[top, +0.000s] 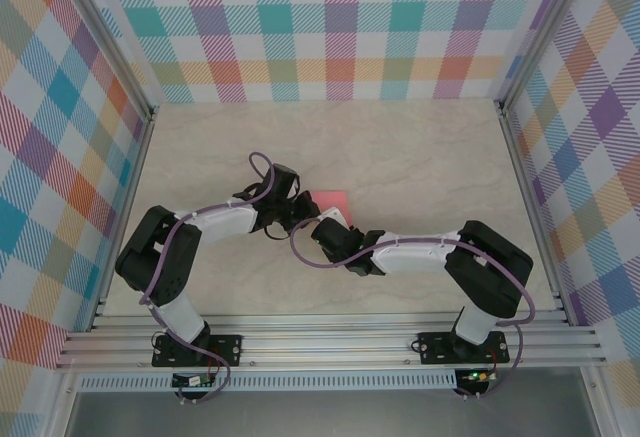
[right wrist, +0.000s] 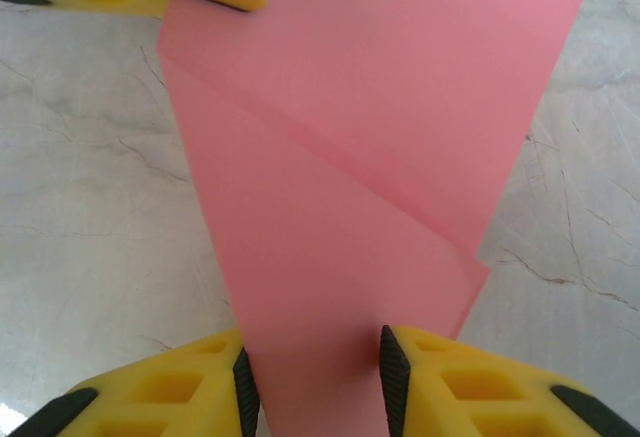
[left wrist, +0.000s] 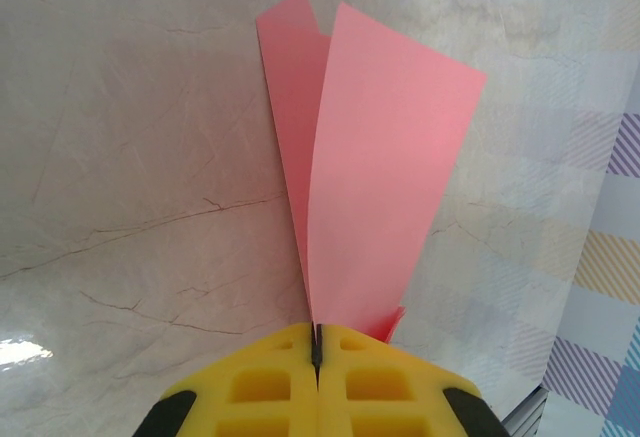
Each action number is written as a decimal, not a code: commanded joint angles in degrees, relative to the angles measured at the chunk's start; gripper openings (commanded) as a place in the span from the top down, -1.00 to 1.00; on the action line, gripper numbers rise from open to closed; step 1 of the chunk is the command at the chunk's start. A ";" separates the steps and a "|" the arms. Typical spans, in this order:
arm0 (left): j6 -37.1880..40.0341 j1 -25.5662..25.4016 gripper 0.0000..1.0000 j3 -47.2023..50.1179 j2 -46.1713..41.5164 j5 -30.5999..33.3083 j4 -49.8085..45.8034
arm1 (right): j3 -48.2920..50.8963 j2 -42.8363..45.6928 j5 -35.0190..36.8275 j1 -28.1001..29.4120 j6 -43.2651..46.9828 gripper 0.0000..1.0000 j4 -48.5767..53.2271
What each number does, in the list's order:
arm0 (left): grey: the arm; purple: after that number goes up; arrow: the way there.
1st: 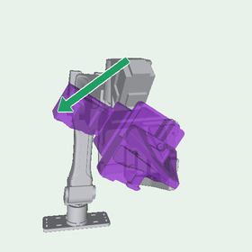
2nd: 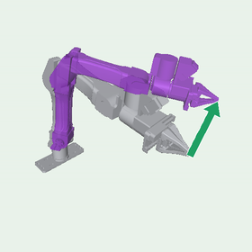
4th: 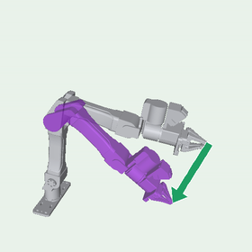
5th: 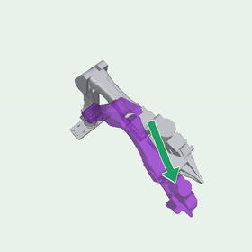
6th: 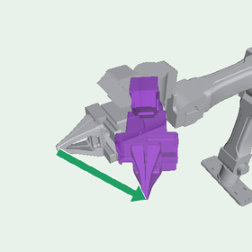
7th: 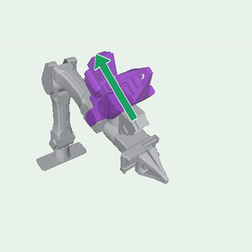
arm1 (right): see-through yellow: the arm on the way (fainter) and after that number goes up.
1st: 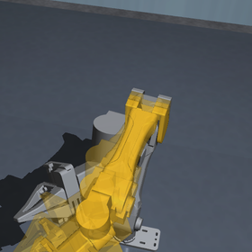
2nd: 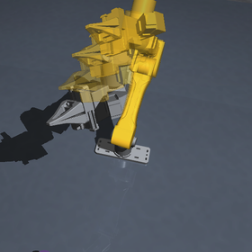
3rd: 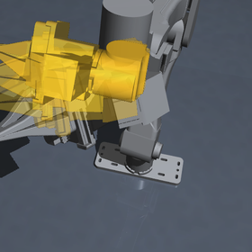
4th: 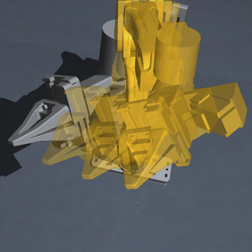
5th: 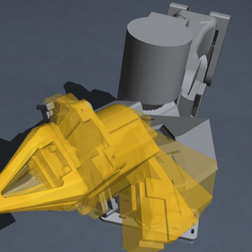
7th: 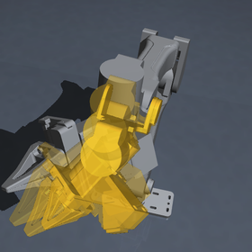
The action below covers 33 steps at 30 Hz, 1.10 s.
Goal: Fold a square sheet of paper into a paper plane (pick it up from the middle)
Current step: Fold the wing for the fifth time at the center of the table.
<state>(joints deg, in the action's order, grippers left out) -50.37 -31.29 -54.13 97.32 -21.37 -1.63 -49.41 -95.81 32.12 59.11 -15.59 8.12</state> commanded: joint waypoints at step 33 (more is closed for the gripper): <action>-1.91 1.40 0.62 0.14 -2.66 1.47 -4.01 | 2.22 -0.89 0.87 0.23 0.00 0.82 -4.44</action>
<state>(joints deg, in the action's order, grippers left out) -51.37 -31.20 -54.15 97.25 -21.26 -3.16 -48.36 -97.47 33.76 59.16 -15.44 5.45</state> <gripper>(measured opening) 0.174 0.098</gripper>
